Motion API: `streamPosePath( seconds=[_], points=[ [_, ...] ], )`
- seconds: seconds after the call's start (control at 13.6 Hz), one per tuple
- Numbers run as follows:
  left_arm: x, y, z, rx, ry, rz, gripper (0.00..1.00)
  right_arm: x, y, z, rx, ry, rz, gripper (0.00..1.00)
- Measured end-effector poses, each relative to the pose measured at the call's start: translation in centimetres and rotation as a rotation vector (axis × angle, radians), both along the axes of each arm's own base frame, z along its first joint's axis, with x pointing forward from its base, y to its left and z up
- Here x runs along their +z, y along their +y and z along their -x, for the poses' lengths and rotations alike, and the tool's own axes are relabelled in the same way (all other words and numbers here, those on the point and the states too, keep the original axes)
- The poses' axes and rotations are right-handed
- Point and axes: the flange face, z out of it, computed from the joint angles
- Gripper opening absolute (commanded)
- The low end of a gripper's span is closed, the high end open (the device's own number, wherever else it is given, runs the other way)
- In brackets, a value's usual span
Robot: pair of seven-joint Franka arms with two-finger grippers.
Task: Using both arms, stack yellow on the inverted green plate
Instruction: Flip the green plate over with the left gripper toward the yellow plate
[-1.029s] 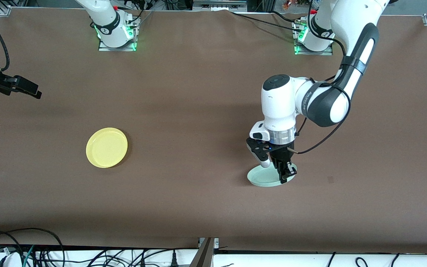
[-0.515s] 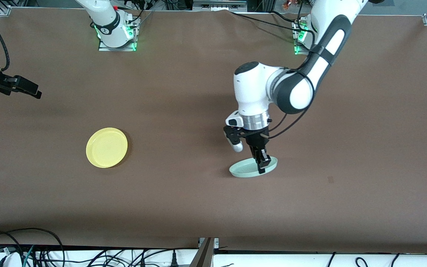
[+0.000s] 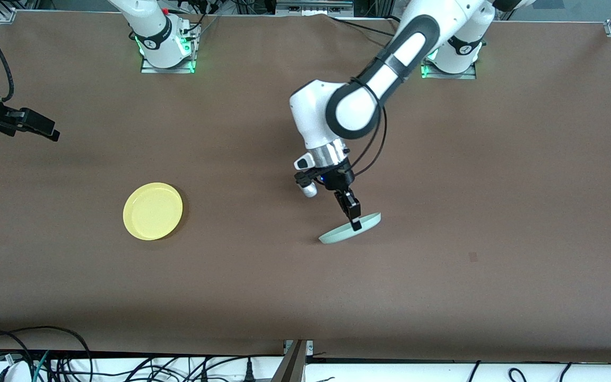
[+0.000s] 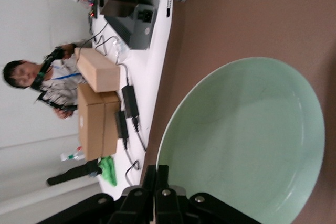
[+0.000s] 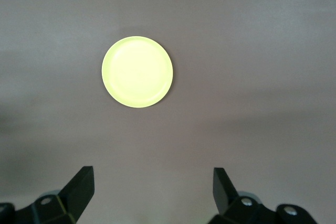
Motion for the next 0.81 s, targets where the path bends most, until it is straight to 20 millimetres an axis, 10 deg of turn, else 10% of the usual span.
streamPosePath(
  seconds=[0.81],
  points=[
    [-1.9, -3.2, 2.7, 0.031, -0.103, -0.041, 0.0, 0.0, -0.1, 0.0, -0.001, 0.001, 0.0, 1.0]
  ],
)
